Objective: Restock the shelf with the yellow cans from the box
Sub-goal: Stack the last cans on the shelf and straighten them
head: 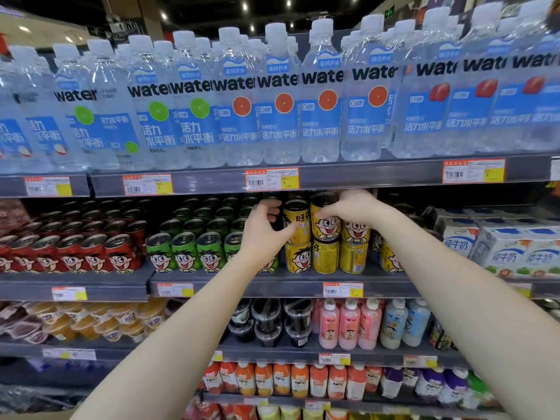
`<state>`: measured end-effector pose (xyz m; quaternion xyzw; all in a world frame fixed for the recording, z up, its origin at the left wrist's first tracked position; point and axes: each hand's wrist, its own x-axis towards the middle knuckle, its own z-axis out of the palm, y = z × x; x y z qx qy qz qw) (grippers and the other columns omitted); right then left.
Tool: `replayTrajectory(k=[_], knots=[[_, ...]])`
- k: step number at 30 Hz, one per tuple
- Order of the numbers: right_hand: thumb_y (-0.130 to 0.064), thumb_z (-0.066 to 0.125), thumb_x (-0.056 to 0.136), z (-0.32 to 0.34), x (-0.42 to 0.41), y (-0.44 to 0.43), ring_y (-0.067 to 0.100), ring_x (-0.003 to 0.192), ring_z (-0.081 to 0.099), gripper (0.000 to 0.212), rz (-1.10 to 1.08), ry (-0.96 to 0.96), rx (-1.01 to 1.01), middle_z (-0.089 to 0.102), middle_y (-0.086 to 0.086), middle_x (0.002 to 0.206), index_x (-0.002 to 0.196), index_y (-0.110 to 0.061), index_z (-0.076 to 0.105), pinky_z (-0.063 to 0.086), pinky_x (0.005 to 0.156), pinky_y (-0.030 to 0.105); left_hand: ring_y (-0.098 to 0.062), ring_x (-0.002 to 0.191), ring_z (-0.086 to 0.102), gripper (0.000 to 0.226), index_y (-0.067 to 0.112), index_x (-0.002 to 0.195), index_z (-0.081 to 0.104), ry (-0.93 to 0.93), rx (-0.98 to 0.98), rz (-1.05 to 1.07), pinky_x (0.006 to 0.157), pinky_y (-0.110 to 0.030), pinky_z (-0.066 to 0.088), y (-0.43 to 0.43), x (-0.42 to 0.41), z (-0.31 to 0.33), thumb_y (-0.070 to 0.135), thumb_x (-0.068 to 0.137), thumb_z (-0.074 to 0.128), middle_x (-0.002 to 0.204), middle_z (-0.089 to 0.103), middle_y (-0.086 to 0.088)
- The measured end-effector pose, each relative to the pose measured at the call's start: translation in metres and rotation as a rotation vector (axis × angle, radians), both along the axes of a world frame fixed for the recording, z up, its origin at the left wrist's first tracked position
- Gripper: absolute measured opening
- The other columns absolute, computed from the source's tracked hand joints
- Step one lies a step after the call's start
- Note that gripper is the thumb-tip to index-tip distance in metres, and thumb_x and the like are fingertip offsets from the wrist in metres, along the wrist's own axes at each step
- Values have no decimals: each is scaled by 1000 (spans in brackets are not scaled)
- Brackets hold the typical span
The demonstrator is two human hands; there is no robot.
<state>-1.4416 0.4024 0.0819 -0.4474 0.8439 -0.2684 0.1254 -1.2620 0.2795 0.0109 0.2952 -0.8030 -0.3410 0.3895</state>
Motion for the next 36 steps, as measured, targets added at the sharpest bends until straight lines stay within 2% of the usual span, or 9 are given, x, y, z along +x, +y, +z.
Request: replayTrajectory(k=[6,10,14,18,22,25,28,31,36], knots=[[-59,73,76,0,-7,-10,18,100,56,63,52,113,187,64,0,122,127,-22,64,48,81,31,-13,114,58,86,13,149,42,-78,169,-54,100,-29,49,-8,-5,-7,33,79,88,138,59,-3],[-58,68,84,2,-11,-14,24,125,53,73,92,143,249,54,2,145,146,-24,48,44,95,33,-19,128,57,95,11,156,33,-102,264,-123,105,-29,47,-14,-12,-11,24,79,88,146,55,-8],[-66,65,82,5,-19,-15,25,137,45,84,122,96,296,44,-1,155,153,-32,35,38,111,41,-17,121,64,97,13,155,35,-141,269,-161,107,-40,52,-20,-19,-15,23,75,89,138,63,-5],[-81,65,66,5,-22,-15,23,133,49,99,110,75,336,47,-4,152,150,-34,40,41,109,44,-15,112,69,101,15,151,40,-144,253,-169,102,-43,56,-26,-23,-25,36,63,85,127,70,-1],[-82,60,68,-3,-23,-16,24,135,47,98,107,144,312,46,-3,153,150,-32,40,42,108,41,-17,111,69,83,24,142,43,-130,262,-169,101,-45,56,-27,-25,-27,24,71,86,123,71,-1],[-81,60,71,-7,-25,-16,25,136,46,99,92,166,309,45,1,154,152,-28,38,42,107,39,-16,109,70,74,34,128,47,-127,251,-168,100,-47,57,-28,-27,-28,32,64,84,117,73,4],[-68,68,78,-10,-22,-11,26,136,45,94,91,192,254,45,3,153,154,-25,35,42,108,36,-17,112,68,67,25,133,51,-120,232,-165,102,-47,55,-25,-28,-28,21,75,85,119,71,2],[-54,75,82,-15,-13,-4,25,134,47,86,108,268,143,49,4,149,152,-23,36,41,103,31,-18,114,67,69,19,138,52,-111,211,-142,102,-44,55,-22,-28,-29,21,79,87,124,70,0],[-57,75,80,-23,-11,0,26,139,42,90,77,289,90,45,4,153,154,-26,33,36,110,35,-19,116,65,76,12,143,51,-135,169,-95,98,-34,53,-20,-30,-28,25,79,89,128,68,-3]])
